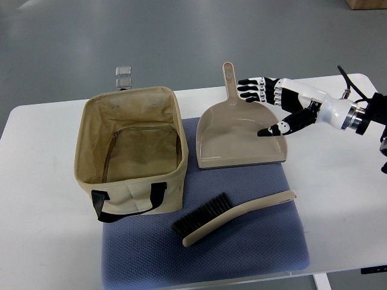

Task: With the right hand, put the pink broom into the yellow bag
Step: 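Reach the right hand down toward the beige brush handle, then close the right hand fingers around the brush handle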

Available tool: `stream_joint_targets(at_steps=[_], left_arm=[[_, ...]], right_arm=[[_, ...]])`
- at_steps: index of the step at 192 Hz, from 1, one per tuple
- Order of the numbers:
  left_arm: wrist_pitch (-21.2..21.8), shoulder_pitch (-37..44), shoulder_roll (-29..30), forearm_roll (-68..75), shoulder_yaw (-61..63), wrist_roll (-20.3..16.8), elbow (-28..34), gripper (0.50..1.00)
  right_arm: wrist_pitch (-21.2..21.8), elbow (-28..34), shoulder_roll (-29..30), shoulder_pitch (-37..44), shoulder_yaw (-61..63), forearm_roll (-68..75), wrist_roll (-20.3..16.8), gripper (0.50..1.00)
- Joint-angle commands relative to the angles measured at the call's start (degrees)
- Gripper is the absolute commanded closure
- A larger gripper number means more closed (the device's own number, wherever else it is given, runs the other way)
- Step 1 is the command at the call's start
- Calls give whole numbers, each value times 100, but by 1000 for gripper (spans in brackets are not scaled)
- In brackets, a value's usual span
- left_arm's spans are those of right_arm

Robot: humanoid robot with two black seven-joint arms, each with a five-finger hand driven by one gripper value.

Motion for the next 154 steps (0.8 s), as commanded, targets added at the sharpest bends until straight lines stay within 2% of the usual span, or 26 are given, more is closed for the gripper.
stream_joint_targets(at_steps=[1,35,56,95,114,154], left_arm=[[0,0,0,0,0,0,6,500],[0,0,0,0,0,0,-3,500],[0,0,0,0,0,0,-3,500],[0,0,0,0,0,0,-3,500],[0,0,0,0,0,0,-3,500],[0,0,0,0,0,0,-3,500]], right_arm=[[-164,502,-266,19,-183,-767,28,572],[-665,1363,-574,133,-693,-1970,19,574],[-911,1618,-644,142,-1044,-2621,-7,576],[-1719,1645,-644,151,-1748,-3606,-130,601],[-2071,1645,-627,142,-2011,-3922,-420,630],[-2264,1618,-609,98,-2178,-4370,-631,675]])
